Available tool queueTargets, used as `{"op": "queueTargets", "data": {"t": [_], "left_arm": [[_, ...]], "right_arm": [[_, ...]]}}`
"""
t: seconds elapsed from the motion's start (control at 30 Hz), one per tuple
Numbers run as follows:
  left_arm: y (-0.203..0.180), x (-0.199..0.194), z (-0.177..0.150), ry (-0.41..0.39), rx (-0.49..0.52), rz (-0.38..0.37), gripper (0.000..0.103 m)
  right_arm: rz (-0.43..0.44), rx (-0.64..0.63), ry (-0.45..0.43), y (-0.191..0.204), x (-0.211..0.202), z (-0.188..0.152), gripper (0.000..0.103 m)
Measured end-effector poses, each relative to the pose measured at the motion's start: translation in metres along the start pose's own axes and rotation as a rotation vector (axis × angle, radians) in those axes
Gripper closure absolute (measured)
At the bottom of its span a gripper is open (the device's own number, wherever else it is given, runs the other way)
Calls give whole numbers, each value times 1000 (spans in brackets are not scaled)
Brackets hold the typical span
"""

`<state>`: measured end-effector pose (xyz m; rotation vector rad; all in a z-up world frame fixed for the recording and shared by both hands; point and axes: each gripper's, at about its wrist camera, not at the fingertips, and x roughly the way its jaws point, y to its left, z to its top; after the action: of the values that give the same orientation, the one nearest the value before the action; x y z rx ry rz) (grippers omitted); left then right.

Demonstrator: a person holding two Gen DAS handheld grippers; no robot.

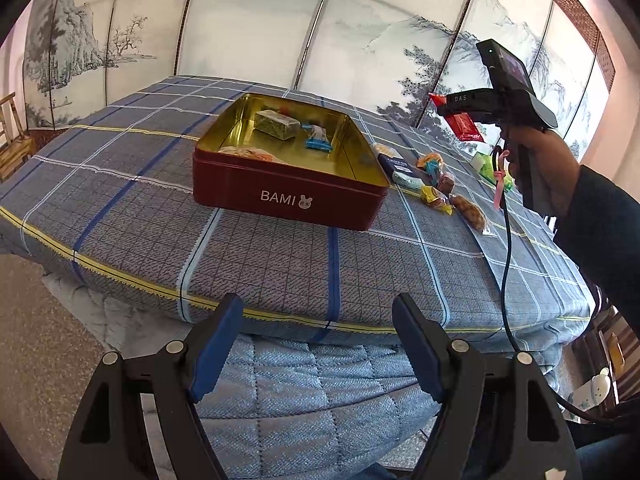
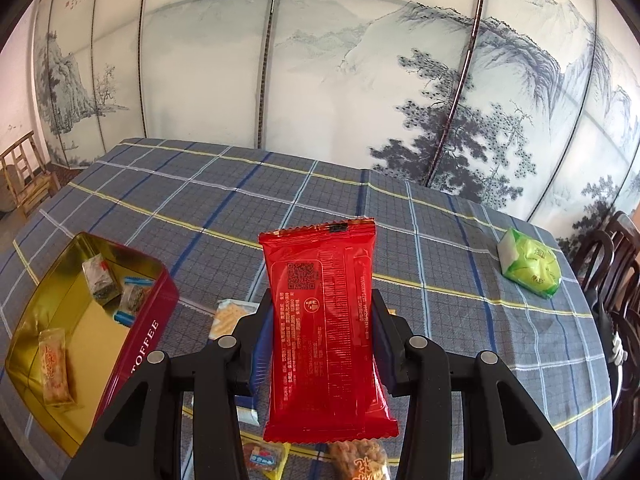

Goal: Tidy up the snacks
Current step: 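Carry the red packet over the tin and open the right gripper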

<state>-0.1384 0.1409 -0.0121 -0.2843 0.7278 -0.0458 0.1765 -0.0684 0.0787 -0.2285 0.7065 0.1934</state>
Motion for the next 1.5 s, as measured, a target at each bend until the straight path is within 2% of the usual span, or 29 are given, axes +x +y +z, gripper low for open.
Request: {"op": "queueTargets", "data": {"t": [0.83, 1.5], "left_arm": [[14, 2, -6, 8, -39, 6, 30], [26, 0, -10, 8, -66, 17, 30]], "right_arm": [[75, -66, 14, 65, 3, 5, 59], [244, -97, 51, 139, -5, -11, 59]]}}
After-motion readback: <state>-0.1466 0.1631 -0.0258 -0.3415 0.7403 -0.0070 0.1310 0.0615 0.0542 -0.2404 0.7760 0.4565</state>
